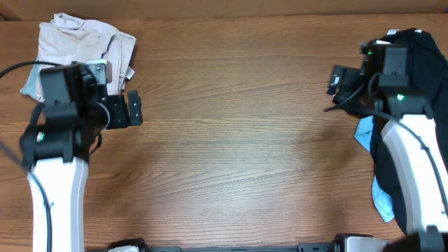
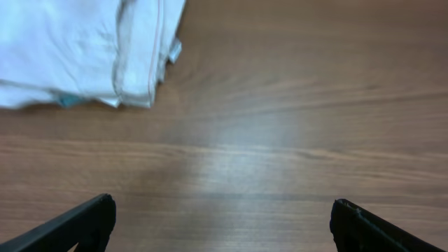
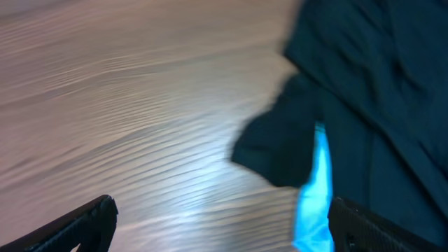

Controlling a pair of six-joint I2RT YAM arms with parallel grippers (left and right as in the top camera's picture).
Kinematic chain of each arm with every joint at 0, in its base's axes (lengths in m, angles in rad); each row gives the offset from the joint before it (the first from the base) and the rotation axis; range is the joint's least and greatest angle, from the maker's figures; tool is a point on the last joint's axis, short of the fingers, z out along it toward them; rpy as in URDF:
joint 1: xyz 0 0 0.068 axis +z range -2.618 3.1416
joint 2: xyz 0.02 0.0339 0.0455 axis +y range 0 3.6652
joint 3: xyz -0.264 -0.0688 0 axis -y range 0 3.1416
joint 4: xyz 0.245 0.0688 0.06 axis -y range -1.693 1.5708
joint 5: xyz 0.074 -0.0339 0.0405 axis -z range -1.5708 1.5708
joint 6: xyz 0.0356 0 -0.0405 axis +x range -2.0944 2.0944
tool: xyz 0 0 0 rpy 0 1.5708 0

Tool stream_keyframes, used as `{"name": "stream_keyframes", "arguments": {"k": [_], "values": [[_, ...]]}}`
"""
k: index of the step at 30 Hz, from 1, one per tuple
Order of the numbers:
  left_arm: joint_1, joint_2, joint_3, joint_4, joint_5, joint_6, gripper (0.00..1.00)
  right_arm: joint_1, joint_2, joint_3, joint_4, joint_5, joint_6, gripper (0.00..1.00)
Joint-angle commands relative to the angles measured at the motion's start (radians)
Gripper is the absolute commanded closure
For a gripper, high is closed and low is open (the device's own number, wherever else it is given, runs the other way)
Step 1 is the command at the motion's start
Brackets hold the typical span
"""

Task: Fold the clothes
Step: 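Reach the right gripper to the black t-shirt and grasp it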

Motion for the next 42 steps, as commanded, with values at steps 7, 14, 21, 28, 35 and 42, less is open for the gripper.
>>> {"name": "stream_keyframes", "arguments": {"k": [7,14,21,28,35,42], "values": [[-0.006,0.23,0.016,0.017,0.016,0.023,0.0,-0.352,0.174,0.023,0.183,-0.054,0.092,0.06],[-0.006,0.292,0.016,0.082,0.045,0.023,0.0,-0.433,0.367,0.023,0.283,-0.116,-0.051,0.08],[-0.006,0.294,0.016,0.123,0.063,0.023,0.0,-0.477,0.491,0.023,0.296,-0.108,-0.104,0.11],[-0.006,0.294,0.016,0.116,0.066,0.023,0.0,-0.517,0.521,0.023,0.295,-0.11,-0.107,0.18],[-0.006,0.294,0.016,0.116,0.066,0.023,0.0,-0.518,0.522,0.023,0.288,-0.112,-0.107,0.62],[-0.006,0.294,0.016,0.113,0.066,0.023,0.0,-0.517,0.501,0.024,0.263,-0.145,-0.106,0.92]]}}
